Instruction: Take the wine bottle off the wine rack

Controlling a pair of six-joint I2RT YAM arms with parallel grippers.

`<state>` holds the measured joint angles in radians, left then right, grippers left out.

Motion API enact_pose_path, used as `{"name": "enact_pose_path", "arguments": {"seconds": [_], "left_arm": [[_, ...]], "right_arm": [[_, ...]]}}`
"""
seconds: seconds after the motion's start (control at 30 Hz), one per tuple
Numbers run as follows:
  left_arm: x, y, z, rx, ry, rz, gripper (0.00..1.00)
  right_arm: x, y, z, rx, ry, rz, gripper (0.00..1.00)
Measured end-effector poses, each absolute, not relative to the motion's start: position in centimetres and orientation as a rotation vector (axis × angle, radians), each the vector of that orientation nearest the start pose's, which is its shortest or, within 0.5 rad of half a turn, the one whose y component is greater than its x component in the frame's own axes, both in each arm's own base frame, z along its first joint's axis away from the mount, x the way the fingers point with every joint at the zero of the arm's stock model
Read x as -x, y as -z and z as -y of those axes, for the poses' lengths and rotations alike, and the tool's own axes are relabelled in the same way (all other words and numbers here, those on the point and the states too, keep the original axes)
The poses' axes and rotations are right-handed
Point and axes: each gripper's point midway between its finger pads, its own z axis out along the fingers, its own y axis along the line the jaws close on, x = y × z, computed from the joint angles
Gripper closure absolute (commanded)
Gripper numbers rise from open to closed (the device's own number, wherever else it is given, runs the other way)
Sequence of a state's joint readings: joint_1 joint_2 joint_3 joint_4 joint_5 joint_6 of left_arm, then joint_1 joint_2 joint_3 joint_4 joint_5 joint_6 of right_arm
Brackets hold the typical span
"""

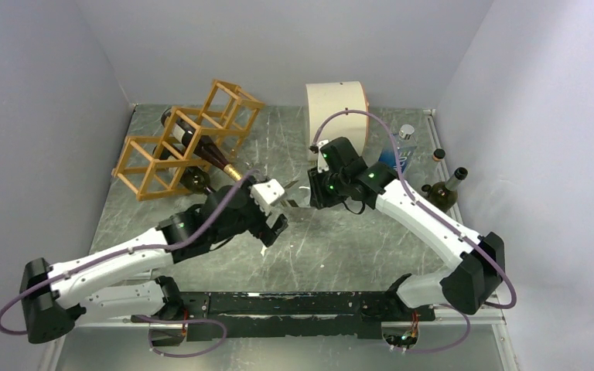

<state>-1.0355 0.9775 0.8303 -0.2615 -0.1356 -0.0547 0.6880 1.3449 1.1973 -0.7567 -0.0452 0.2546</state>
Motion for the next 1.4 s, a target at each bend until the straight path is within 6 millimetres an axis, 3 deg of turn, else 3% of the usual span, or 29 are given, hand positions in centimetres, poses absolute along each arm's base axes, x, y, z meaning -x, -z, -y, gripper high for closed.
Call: {"name": "enact_pose_path", "arguments": {"seconds": [0.13,0.33,0.6,0.67,0.77,0.9,0.97,1.03,1.13,1.4], "left_arm": [[-20.2,-19.6,29.2,-1.031,0.462,-1.730,0.01],[-21.4,-16.8,31.1,-1.091,0.429,-1.570,0.01],[-23.1,-15.1,34.5,-1.127,0.418,-1.469,0.01],[-23.5,-14.9,35.1,-1.127,0.412,-1.451,0.10],[-24.0,-14.4,35.9,-1.129,0.404,-1.437,0.40],[-24.5,-14.3,36.3,-1.113,0.397,-1.432,0.65],[-24.5,-14.4,36.2,-1.102,0.396,-1.435,0.79],[-24.5,-14.5,36.2,-1.079,0.410,-1.451,0.86],[-24.2,-14.5,36.0,-1.033,0.454,-1.497,0.89],[-23.1,-14.6,34.8,-0.891,0.572,-1.602,0.91]], "right_arm": [[-23.5,-17.8,-22.3,0.542,-0.474,-2.503,1.00],[-22.4,-18.4,-21.9,0.523,-0.498,-2.525,1.00],[-21.5,-18.7,-22.0,0.535,-0.536,-2.537,1.00],[-21.2,-18.9,-21.9,0.540,-0.548,-2.538,1.00],[-20.8,-19.2,-21.8,0.544,-0.560,-2.538,1.00],[-21.0,-19.6,-21.9,0.531,-0.574,-2.526,1.00],[-21.1,-19.7,-21.9,0.524,-0.581,-2.517,0.96],[-21.2,-19.9,-22.0,0.521,-0.586,-2.507,0.83],[-21.7,-20.2,-22.4,0.505,-0.601,-2.480,0.62],[-24.7,-22.3,-24.3,0.425,-0.657,-2.304,0.34]]}}
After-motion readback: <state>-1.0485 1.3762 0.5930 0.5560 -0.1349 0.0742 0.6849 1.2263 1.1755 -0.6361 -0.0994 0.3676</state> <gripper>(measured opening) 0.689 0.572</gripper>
